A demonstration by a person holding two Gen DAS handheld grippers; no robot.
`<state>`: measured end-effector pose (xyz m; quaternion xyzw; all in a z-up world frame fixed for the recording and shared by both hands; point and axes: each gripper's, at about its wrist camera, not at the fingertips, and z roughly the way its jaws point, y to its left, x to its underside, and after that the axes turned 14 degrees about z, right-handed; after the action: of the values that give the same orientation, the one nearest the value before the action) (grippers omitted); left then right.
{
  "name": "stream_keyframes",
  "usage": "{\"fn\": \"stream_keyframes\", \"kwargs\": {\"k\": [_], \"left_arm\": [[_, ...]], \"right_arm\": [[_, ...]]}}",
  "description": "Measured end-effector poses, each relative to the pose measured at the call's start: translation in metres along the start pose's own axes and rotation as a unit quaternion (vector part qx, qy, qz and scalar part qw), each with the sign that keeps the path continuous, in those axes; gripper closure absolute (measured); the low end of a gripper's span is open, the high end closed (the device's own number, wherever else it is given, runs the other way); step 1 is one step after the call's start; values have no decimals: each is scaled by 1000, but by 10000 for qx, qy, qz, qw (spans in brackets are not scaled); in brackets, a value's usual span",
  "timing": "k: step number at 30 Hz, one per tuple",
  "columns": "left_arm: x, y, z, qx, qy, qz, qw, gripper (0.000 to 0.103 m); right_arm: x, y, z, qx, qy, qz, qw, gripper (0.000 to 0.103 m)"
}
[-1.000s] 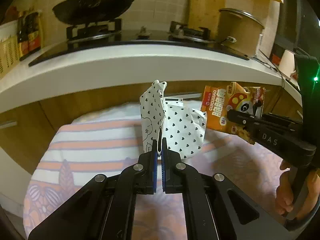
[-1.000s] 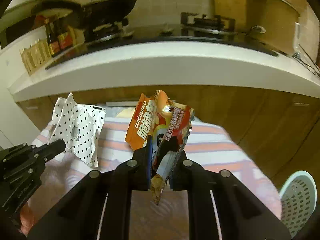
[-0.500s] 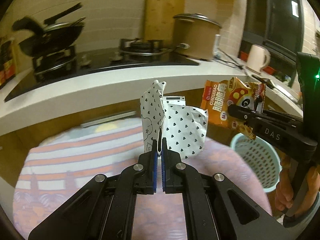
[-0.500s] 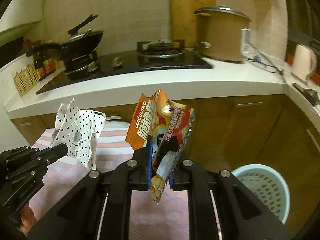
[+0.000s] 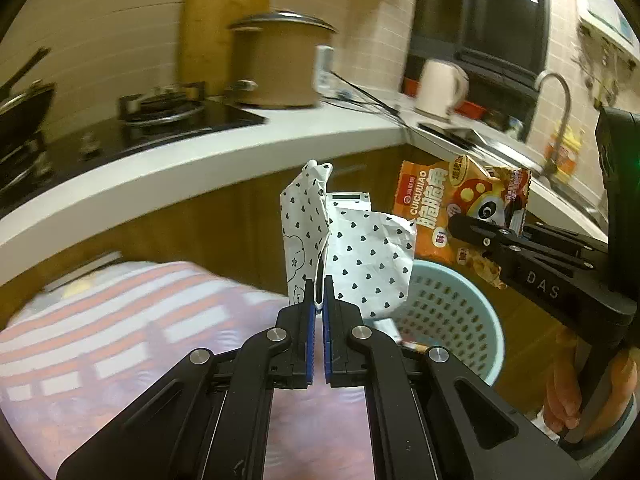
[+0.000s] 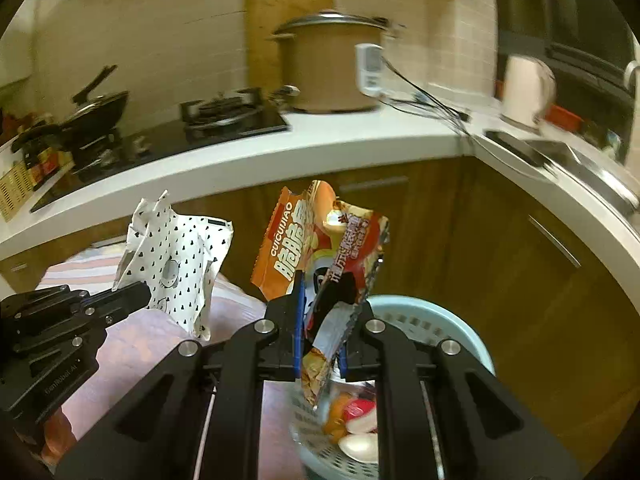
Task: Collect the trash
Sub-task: 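Lift the wrapper with the left tool while the right tool carries the snack bag over the basket, then open both tools to drop the wrapper and snack bag into the basket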
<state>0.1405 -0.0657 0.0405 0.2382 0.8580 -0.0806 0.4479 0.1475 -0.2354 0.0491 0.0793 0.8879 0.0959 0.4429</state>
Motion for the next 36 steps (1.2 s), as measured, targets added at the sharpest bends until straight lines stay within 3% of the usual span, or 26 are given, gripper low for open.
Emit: {"fn": "stream_keyframes", "kwargs": {"k": [8,19,20,23,25,34,36], "left_arm": [[-4,-59,51,382,335,333,9982,102],[12,-83,94,651,786,424,9939,98],[14,-84,96,645,804,414,9938,95],[17,-84,97,618,819,402,9939,69],[17,-85,95,572,805,412,9943,62],[20,-72,66,482,598,229,9968,54],[21,-68,51,415,462,145,9980,46]], "right_arm": [[22,-66,26,473,673,426,9957,92],[56,-109,60,712,1400,827,9841,89],[57,-112,62,716,1443,875,9831,88],[59,-120,65,698,1507,1001,9810,75],[59,-122,63,731,1469,1041,9809,54],[53,-115,35,632,1086,1158,9853,52],[52,-107,22,629,921,1113,9875,51]]}}
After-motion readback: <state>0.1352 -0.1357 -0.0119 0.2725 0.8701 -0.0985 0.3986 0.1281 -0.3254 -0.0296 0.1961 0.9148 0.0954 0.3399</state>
